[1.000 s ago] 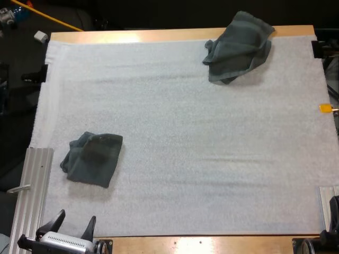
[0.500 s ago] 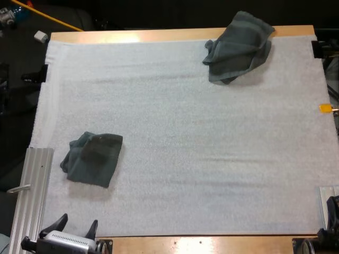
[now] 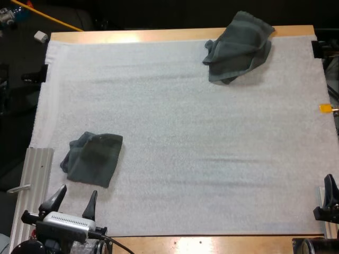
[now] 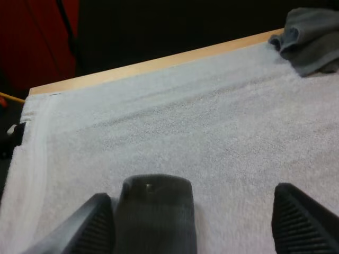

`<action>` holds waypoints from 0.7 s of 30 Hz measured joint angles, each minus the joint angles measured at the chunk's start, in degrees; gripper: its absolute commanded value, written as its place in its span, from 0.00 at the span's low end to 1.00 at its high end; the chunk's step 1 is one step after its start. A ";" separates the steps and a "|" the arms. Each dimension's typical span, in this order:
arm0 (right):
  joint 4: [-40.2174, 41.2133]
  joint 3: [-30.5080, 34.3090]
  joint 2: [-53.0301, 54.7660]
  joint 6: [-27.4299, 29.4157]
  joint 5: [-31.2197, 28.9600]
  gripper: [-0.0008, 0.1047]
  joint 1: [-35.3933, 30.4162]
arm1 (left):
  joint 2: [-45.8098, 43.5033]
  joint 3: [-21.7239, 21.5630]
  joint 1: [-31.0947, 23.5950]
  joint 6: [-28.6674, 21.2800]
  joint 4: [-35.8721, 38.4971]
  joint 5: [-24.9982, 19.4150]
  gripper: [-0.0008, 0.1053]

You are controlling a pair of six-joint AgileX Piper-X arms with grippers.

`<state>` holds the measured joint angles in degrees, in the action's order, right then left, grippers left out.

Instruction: Pick towel from pile, fold and stack

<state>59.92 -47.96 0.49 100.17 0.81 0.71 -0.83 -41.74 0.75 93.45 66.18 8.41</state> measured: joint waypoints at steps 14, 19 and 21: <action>-1.85 9.67 -0.10 0.00 -0.13 0.61 -0.14 | 0.10 7.66 0.00 -0.46 -9.29 0.00 0.58; -1.75 13.64 -0.10 0.00 -0.13 0.61 -0.13 | 0.10 10.76 0.00 -0.46 -9.39 0.00 0.58; -1.52 14.92 -0.10 0.13 -0.13 0.61 -0.13 | 0.10 12.00 0.00 -0.46 -9.06 0.09 0.58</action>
<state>58.40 -33.04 0.39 100.30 0.67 0.58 -0.73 -29.74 0.75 93.00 57.11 8.50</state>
